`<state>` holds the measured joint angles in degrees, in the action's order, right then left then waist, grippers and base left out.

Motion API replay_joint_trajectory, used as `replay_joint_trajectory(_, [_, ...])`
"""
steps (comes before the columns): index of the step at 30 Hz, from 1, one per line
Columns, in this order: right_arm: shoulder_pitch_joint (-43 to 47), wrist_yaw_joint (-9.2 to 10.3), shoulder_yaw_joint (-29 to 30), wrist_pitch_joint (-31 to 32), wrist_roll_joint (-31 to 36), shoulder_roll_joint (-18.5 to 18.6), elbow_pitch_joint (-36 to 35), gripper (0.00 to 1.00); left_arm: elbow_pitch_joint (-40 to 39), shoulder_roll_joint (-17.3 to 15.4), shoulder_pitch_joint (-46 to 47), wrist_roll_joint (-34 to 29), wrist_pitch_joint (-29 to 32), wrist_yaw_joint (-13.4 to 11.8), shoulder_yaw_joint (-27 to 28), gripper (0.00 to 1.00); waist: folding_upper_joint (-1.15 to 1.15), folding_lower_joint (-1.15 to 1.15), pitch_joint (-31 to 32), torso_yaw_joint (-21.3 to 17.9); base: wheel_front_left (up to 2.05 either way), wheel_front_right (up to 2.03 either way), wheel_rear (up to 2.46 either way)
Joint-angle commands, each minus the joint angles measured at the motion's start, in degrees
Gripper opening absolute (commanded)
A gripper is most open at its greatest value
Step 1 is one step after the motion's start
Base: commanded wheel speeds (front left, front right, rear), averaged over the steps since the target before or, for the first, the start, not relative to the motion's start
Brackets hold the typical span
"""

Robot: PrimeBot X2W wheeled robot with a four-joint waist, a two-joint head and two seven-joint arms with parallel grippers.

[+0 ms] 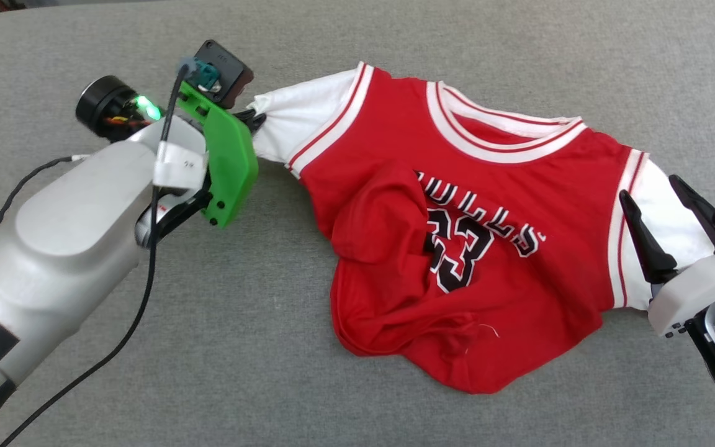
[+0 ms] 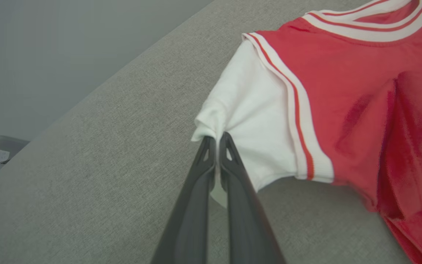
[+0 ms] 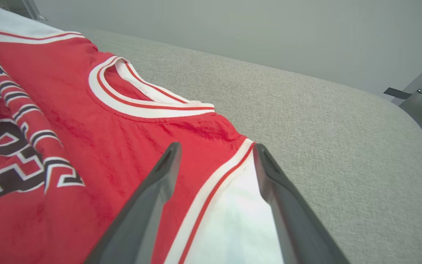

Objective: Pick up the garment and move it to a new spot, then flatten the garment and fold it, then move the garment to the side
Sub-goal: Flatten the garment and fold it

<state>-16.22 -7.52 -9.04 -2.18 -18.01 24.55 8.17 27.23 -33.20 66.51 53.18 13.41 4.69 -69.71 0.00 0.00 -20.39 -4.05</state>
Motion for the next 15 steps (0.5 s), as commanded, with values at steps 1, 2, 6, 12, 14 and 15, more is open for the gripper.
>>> replay_joint_trajectory(1, [1.1,0.03,0.4,0.2,0.0,-0.1,-0.2,1.00,-1.5,-1.8,-1.7,-0.1,-1.0,-1.6,0.5,0.00,0.00,0.00,3.3,3.2,0.00,0.00,0.00])
replay_joint_trajectory(2, [1.6,0.03,0.6,0.4,0.1,-0.1,-0.3,1.00,-3.1,-3.2,-2.7,0.0,-1.7,-2.8,0.9,0.00,0.00,0.00,3.6,3.5,0.00,0.00,0.00])
replay_joint_trajectory(6, [3.2,0.03,1.6,0.9,0.2,-0.5,-0.8,1.00,-9.0,-8.5,-6.5,0.3,-3.4,-7.3,1.9,0.00,0.00,0.00,4.3,4.2,0.00,0.00,0.00])
replay_joint_trajectory(12, [5.2,0.03,3.1,1.8,0.5,-0.9,-1.4,1.00,-17.1,-13.0,-16.2,4.3,-6.1,-13.4,2.6,0.00,0.00,0.00,4.7,4.8,0.00,0.00,0.00])
replay_joint_trajectory(14, [5.4,0.03,3.1,2.1,0.5,-1.0,-1.6,1.00,-17.9,-13.1,-18.7,4.9,-6.8,-14.7,2.1,0.00,0.00,0.00,4.6,4.7,0.00,0.00,0.00])
replay_joint_trajectory(15, [5.4,0.03,3.2,2.4,0.5,-1.0,-1.6,1.00,-18.2,-12.8,-20.6,5.6,-7.3,-15.3,1.8,0.00,0.00,0.00,4.5,4.5,0.00,0.00,0.00])
